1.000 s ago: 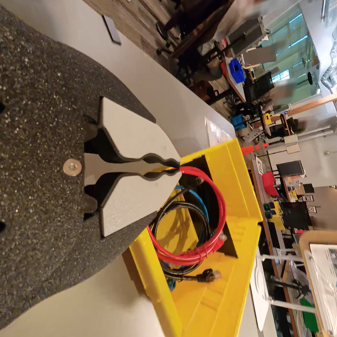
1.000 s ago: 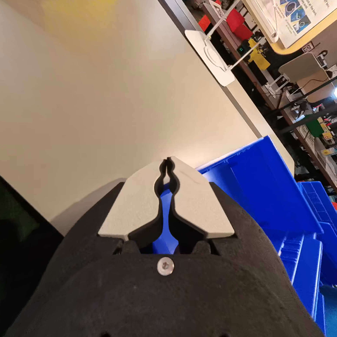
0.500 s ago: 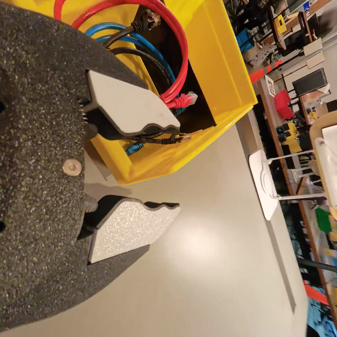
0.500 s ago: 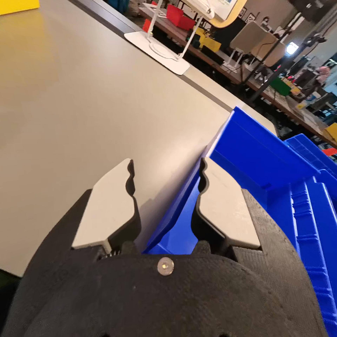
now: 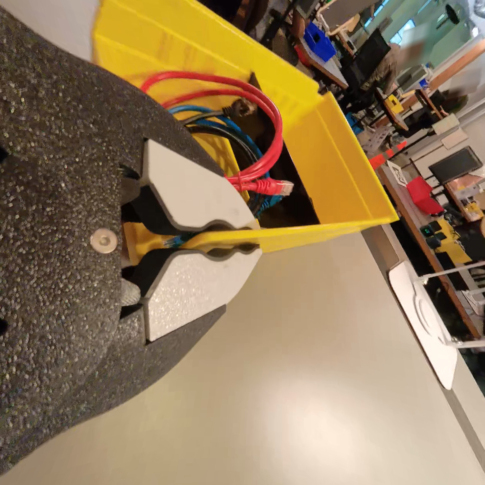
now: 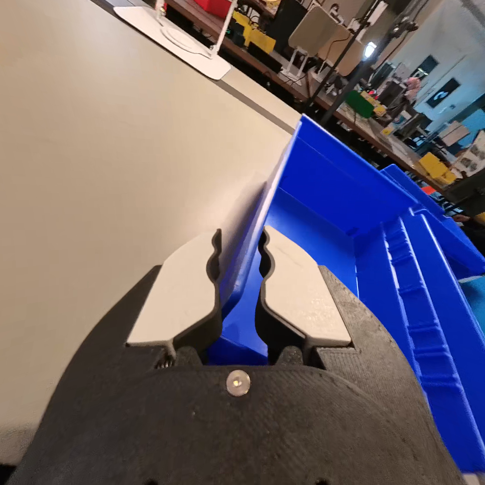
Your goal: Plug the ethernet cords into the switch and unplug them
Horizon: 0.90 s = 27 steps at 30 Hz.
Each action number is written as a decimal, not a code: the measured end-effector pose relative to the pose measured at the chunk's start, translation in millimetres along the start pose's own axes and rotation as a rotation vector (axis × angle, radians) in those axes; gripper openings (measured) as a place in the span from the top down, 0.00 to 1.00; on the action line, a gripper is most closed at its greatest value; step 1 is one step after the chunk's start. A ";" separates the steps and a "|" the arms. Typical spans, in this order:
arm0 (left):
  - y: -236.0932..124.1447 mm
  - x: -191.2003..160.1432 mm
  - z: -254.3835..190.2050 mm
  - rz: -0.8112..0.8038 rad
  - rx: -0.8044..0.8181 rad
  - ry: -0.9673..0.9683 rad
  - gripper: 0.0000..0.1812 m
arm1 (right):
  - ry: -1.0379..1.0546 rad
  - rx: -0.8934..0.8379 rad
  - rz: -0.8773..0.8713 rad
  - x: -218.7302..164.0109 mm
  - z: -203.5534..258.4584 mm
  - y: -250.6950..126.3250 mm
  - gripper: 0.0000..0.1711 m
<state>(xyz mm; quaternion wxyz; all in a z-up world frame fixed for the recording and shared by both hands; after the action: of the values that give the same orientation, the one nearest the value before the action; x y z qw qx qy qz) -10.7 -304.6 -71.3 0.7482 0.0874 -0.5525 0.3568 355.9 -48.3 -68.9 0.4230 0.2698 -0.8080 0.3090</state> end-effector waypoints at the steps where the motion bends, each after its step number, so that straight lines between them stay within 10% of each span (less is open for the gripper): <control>1: -4.6 -3.6 6.2 -0.010 -0.013 -0.020 0.97 | -0.004 -0.016 0.000 -1.2 -2.8 1.9 0.86; 27: -50.9 -40.1 59.3 -0.100 0.075 0.025 0.96 | 0.012 -0.119 0.024 -3.5 -31.8 43.2 0.96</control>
<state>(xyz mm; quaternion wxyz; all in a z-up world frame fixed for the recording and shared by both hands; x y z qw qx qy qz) -29.3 -390.4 -71.3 0.7681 0.1385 -0.5242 0.3405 343.9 4.1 -69.3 0.4393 0.2328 -0.8255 0.2671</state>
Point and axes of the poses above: each gripper's, where its closed fingertips meet, y out along the fingers, x out of its top, z = x × y across the jaws, the point moved 10 cm from there along -y, back along the fingers, and after that the axes turned 4 degrees about -z, right-handed, at the moved point
